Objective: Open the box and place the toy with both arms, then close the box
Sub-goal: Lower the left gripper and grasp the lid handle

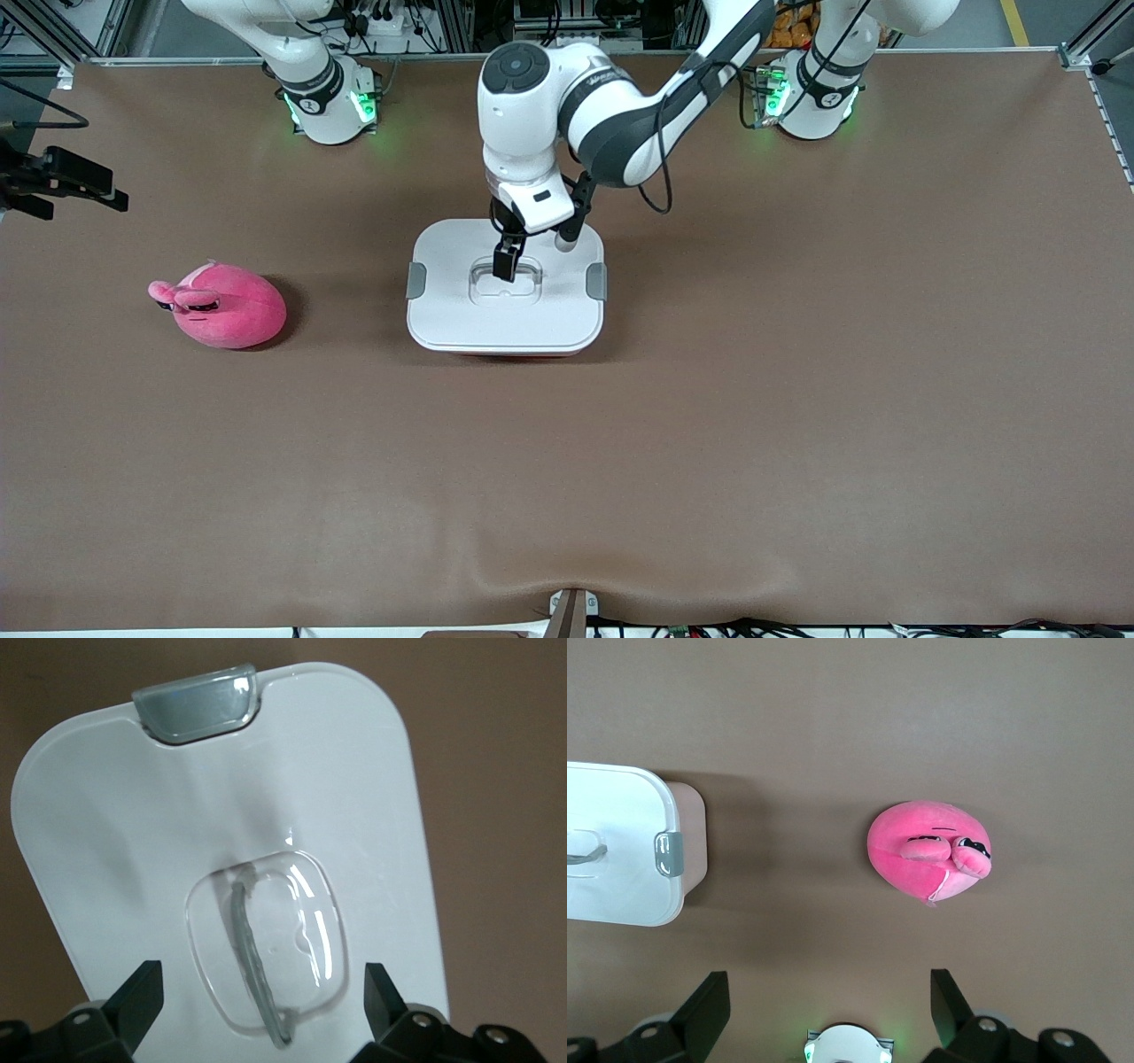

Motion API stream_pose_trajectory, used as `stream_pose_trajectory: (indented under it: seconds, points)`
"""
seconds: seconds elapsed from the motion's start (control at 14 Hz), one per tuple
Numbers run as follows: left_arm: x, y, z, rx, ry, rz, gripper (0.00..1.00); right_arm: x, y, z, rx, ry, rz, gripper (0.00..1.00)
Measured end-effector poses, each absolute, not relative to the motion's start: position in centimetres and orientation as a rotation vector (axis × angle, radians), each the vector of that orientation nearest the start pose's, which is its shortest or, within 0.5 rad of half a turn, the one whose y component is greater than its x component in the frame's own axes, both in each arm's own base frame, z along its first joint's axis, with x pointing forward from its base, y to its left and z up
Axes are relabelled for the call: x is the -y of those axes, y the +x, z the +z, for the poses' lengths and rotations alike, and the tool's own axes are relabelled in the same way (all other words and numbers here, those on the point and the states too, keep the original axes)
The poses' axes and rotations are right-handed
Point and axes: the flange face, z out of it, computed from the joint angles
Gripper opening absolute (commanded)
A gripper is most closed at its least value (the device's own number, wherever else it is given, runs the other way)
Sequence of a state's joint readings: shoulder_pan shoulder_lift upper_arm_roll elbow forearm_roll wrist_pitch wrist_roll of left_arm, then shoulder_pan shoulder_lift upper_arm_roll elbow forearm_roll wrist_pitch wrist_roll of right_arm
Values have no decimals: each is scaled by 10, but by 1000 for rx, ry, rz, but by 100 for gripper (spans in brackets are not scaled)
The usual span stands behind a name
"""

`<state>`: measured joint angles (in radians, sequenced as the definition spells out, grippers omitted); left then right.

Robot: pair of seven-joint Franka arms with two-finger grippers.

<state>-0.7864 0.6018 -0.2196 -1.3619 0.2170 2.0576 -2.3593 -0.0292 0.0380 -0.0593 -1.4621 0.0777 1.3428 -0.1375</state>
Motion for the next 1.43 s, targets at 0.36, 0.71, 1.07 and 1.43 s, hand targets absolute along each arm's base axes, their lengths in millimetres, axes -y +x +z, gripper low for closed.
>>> stream_pose_trajectory:
  seconds: [0.36, 0.71, 1.07, 1.43]
  points:
    - [619, 401, 348, 2030, -2535, -171, 79, 40, 550, 619, 84, -3034, 272, 100]
    - [621, 405, 354, 2076, -2520, -178, 48, 47, 555, 607, 62, -3030, 304, 100]
    - [620, 407, 354, 2080, -2519, -180, 48, 65, 562, 590, 121, -3014, 333, 100]
    - [620, 408, 356, 2084, -2519, -181, 24, 83, 572, 561, 291, -2966, 391, 100]
